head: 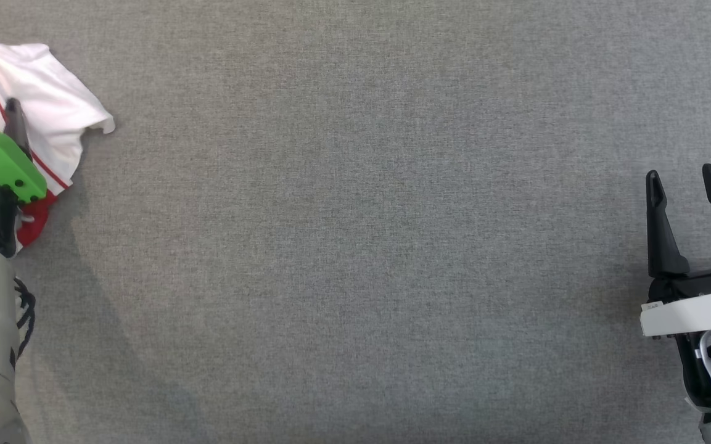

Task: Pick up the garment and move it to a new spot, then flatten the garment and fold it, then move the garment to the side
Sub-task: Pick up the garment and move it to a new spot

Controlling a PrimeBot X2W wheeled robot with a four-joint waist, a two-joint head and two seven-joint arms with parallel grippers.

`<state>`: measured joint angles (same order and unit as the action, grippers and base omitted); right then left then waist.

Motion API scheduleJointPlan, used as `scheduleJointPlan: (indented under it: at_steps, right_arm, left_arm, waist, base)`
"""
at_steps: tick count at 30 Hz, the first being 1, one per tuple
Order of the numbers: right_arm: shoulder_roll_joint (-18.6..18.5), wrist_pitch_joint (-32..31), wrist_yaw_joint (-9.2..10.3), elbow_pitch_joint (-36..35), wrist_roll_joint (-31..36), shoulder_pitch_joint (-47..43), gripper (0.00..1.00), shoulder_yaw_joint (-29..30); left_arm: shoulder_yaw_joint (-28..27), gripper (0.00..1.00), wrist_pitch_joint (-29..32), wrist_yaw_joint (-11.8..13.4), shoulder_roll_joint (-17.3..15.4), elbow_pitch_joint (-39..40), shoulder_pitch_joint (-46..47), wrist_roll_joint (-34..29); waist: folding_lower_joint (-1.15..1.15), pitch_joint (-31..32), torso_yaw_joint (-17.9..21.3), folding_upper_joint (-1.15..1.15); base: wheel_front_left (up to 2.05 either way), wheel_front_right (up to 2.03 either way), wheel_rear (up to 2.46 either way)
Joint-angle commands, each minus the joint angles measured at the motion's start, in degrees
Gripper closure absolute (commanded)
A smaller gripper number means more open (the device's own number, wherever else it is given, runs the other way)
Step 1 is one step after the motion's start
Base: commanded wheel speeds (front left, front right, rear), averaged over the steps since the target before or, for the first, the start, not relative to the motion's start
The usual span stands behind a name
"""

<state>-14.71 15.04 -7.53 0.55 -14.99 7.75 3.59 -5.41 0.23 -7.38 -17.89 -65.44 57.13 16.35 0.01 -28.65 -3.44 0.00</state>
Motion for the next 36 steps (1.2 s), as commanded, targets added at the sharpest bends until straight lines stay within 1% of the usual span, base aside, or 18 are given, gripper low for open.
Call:
scheduleJointPlan:
  at_steps: [1,5,6,7,8,10,15,25,31,36]
  right_arm:
    - [-0.06,0.13,0.08,-0.37,0.26,0.79,0.00,-0.03]
    - [-0.16,0.13,0.08,-0.39,0.20,0.71,0.00,0.02]
    - [-0.12,0.13,0.09,-0.39,0.24,0.55,0.00,0.05]
    - [-0.03,0.13,0.08,-0.42,0.33,0.44,0.00,0.09]
    - [0.08,0.13,0.09,-0.43,0.40,0.33,0.00,0.17]
    - [0.21,0.02,0.09,-0.28,0.59,0.29,0.00,0.28]
    - [0.54,-0.07,0.09,0.26,0.60,0.09,0.00,0.20]
    - [2.34,0.07,0.09,2.85,-0.03,-0.01,0.00,-1.47]
    - [3.79,0.18,0.08,4.79,-0.69,-0.03,0.00,-2.34]
    - [5.20,0.18,0.09,5.42,-0.84,-0.44,0.00,-2.32]
  left_arm:
    - [0.02,0.00,1.57,-0.11,-0.30,-1.47,0.55,1.02]
    - [-0.48,0.00,5.36,-0.13,0.72,-4.32,-0.36,4.46]
    - [-0.17,0.29,6.33,-0.13,0.74,-4.87,-0.78,4.93]
    - [0.15,0.70,6.76,-0.13,0.79,-5.13,-1.03,5.28]
    - [0.45,1.00,6.91,-0.13,0.75,-5.22,-1.23,5.65]
    - [1.18,1.00,6.22,-0.14,0.81,-4.70,-1.26,6.16]
    - [2.95,1.00,1.44,-0.14,-0.27,-2.07,0.03,6.49]
    - [7.80,1.00,-6.26,-0.14,-1.76,2.54,2.97,7.13]
    - [12.91,1.00,-8.95,-0.15,-1.34,8.20,5.21,7.40]
    - [17.63,1.00,-8.63,-0.15,-0.72,14.39,6.92,8.46]
  waist:
    - [-0.01,-0.04,0.26,0.00]
    - [-0.01,0.07,0.64,0.00]
    - [-0.01,0.12,0.70,0.00]
    - [-0.01,0.15,0.71,0.00]
    - [-0.01,0.19,0.70,0.00]
    - [-0.01,0.39,0.58,0.00]
    - [-0.01,1.78,-0.03,0.00]
    - [-0.01,7.14,-0.25,0.00]
    - [-0.01,10.87,1.47,0.00]
    - [-0.01,13.35,4.36,0.00]
  base:
    - [0.00,0.00,0.00]
    - [0.00,0.00,0.00]
    - [0.00,0.00,0.00]
    - [0.00,0.00,0.00]
    - [0.00,0.00,0.00]
    - [0.00,0.00,0.00]
    - [0.00,0.00,0.00]
    - [0.00,0.00,0.00]
    - [0.00,0.00,0.00]
    - [0.00,0.00,0.00]
